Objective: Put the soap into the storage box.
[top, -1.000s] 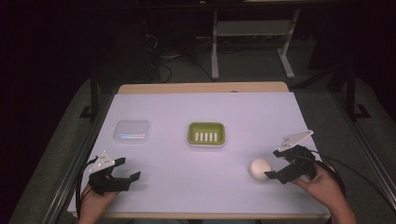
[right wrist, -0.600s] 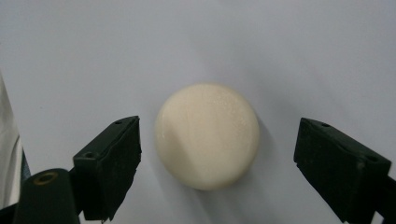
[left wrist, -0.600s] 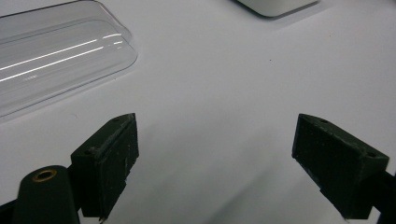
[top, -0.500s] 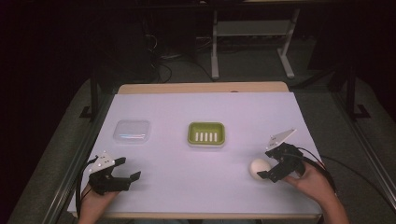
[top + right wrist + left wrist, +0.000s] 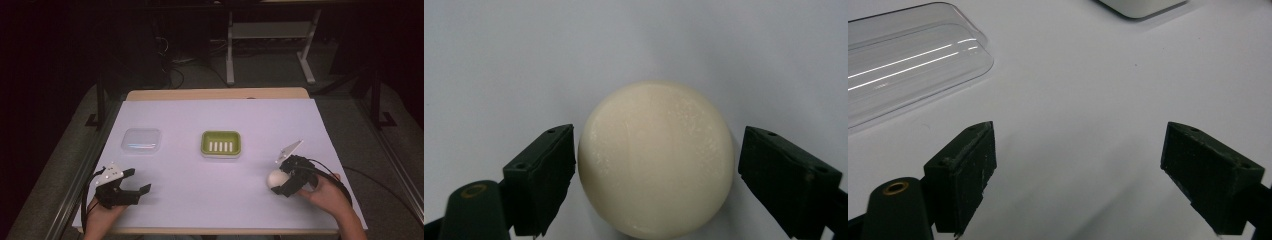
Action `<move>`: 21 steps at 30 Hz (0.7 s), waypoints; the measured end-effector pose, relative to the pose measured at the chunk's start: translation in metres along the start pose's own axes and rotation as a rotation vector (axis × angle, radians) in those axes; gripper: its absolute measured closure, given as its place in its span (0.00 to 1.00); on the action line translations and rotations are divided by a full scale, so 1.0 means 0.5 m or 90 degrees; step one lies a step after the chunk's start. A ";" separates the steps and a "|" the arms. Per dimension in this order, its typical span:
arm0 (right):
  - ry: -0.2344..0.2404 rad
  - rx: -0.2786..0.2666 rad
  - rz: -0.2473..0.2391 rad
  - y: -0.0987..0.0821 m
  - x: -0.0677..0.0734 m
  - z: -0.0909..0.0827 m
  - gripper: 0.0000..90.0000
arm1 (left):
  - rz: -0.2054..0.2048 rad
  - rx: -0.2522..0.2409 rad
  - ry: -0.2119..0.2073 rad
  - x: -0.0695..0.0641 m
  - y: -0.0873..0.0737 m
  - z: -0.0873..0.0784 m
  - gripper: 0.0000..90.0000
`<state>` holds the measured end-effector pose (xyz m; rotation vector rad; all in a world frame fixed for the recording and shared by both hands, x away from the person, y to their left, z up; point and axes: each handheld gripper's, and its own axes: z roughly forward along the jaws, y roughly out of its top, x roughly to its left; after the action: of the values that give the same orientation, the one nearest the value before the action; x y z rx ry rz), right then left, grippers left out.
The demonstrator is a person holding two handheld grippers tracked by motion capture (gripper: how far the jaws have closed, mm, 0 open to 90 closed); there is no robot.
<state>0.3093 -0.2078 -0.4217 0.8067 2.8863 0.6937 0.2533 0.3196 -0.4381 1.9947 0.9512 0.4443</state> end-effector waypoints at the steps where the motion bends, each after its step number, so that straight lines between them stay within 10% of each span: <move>1: 0.000 0.003 0.002 0.001 0.000 0.001 0.16 | 0.000 0.000 0.000 0.000 0.000 0.000 0.16; 21: 0.002 0.031 -0.009 0.005 0.004 0.015 0.27 | -0.006 -0.004 0.000 -0.002 0.000 0.000 0.16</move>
<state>0.3100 -0.2016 -0.4272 0.7912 2.9190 0.6264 0.2528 0.3190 -0.4380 1.9839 0.9570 0.4417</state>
